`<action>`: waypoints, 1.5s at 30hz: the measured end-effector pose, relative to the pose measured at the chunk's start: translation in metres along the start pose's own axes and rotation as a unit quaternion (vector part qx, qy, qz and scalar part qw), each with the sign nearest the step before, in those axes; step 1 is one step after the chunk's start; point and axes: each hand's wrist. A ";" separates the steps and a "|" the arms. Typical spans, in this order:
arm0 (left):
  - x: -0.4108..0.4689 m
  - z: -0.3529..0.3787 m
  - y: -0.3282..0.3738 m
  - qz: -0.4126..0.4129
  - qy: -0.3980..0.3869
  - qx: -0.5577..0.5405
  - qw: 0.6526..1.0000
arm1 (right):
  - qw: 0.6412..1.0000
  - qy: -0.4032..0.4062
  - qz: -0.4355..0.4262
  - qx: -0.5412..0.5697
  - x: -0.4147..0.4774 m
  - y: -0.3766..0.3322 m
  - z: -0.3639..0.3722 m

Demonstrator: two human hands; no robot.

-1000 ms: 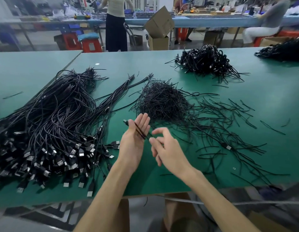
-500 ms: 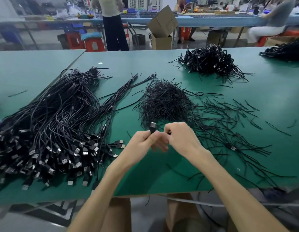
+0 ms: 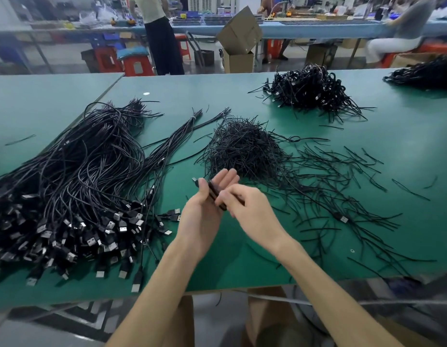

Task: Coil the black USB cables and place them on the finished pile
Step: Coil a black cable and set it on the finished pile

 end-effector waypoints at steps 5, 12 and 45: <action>-0.007 0.000 0.008 -0.021 0.047 -0.081 0.995 | 0.997 0.015 0.064 -0.029 -0.006 0.023 -0.002; -0.009 -0.001 0.003 -0.046 0.025 -0.057 0.997 | 0.996 -0.073 0.037 0.043 -0.007 0.028 0.010; -0.017 -0.017 0.018 0.190 -0.005 0.461 0.867 | 0.997 0.001 -0.052 -0.054 -0.008 0.037 0.006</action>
Point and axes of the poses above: each hand's wrist, its own x-axis towards the middle knuckle, its own z-axis out of the palm, y = z × x, and after that the axes turned 4 degrees about y, right-handed
